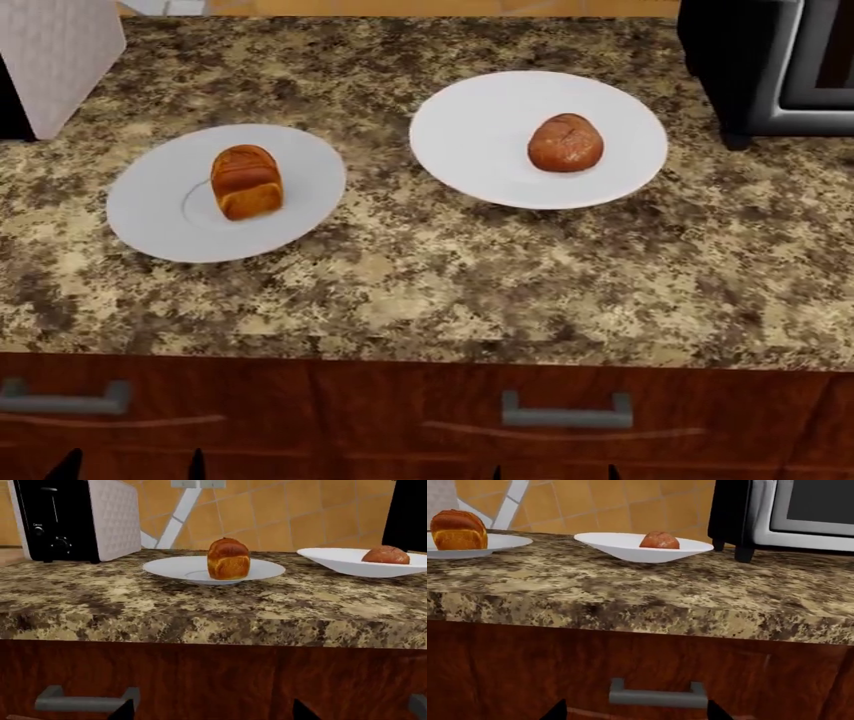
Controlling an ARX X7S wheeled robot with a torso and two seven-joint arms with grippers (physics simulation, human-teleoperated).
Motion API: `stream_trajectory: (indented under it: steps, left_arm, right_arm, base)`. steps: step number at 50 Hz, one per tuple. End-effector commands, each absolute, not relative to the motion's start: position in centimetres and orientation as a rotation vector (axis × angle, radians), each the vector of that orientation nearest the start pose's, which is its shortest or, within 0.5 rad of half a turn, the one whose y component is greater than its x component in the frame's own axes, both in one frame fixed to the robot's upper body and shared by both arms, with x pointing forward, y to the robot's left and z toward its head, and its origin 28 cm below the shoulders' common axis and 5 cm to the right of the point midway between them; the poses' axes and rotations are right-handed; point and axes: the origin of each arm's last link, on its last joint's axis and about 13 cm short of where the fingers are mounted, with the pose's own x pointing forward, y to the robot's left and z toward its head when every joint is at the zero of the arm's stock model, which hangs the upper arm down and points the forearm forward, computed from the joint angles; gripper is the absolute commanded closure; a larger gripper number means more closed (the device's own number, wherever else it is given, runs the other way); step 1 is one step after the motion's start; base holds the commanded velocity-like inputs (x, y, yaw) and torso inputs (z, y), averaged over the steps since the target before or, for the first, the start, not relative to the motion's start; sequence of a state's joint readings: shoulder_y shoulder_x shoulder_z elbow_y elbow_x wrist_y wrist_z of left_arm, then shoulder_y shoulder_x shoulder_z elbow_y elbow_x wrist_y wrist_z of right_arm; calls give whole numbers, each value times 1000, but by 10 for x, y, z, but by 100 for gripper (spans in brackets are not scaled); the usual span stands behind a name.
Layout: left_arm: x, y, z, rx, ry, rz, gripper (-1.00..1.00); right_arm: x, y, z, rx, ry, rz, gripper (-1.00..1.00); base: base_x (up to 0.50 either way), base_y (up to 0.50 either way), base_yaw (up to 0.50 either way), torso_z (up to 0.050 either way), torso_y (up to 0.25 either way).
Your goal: Place all breads on the cutting board.
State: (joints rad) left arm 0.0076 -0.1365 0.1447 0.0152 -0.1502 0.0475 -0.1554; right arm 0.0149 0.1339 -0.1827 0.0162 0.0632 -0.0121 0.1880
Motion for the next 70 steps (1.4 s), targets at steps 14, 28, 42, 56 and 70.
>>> stream_trajectory:
  steps: [14, 28, 42, 56, 70]
  left_arm:
    - [204, 205, 17, 60, -55, 14, -100]
    - [202, 205, 48, 63, 18, 97, -100]
    - [179, 225, 193, 64, -21, 30, -100]
    - [131, 228, 265, 56, -211, -56, -100]
    - [118, 239, 291, 58, -260, -10, -100]
  right_arm:
    - [211, -95, 12, -57, -9, -23, -100]
    - [201, -101, 45, -51, 60, -68, -100]
    - [182, -124, 169, -170, -76, -68, -100]
    - [166, -131, 238, -235, -191, -80, -100]
    - [152, -135, 259, -304, -229, -118, -100]
  base:
    - [0, 283, 0, 0, 0]
    - [0, 0, 0, 0, 0]
    - [0, 0, 0, 0, 0]
    - [0, 0, 0, 0, 0]
    - [0, 0, 0, 0, 0]
